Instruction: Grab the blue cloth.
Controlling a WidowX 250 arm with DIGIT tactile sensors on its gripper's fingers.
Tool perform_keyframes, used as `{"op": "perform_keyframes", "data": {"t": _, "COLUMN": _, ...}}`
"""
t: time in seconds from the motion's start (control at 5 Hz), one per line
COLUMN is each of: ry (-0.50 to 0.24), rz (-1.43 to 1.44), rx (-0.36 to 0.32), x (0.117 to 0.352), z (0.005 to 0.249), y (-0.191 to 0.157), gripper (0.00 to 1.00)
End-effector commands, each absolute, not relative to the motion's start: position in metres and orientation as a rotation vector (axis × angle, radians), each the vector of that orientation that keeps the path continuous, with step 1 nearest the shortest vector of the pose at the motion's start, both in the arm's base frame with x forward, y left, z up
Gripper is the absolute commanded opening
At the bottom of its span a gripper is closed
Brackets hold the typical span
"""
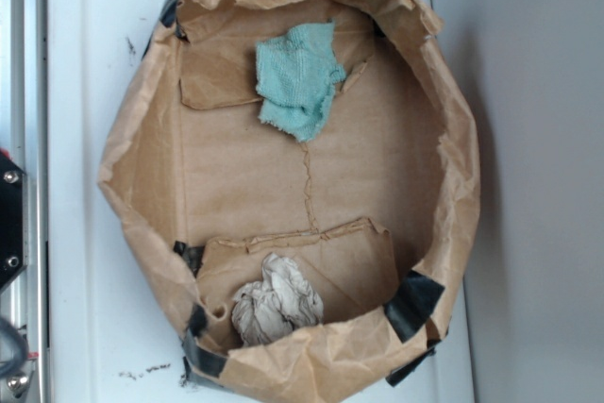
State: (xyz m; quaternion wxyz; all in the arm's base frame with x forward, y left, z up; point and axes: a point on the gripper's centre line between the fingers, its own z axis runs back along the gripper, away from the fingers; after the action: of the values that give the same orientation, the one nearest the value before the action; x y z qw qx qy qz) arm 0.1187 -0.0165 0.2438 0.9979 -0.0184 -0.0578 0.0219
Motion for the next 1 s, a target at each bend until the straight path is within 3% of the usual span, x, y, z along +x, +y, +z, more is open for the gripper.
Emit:
{"op": "perform_keyframes", "data": {"t": 0.0, "ry": -0.116, "rz": 0.044, "rx": -0.037, "x": 0.119, "z": 0.244, "y": -0.017, "gripper": 1.00}}
{"op": "perform_keyframes", "data": {"t": 0.2, "ry": -0.142, "rz": 0.140, "rx": -0.026, "x": 0.169, "z": 0.243, "y": -0.014, "gripper": 1.00}}
{"op": "perform_keyframes", "data": {"t": 0.4, "ry": -0.257, "rz": 0.256, "rx": 0.128, "x": 0.217, "z": 0.229, "y": -0.003, "gripper": 1.00}}
{"op": "perform_keyframes", "data": {"t": 0.6, "ry": -0.327, "rz": 0.451, "rx": 0.245, "x": 0.264, "z": 0.214, "y": 0.019, "gripper": 1.00}}
{"op": "perform_keyframes", "data": {"t": 0.8, "ry": -0.327, "rz": 0.451, "rx": 0.245, "x": 0.264, "z": 0.214, "y": 0.019, "gripper": 1.00}}
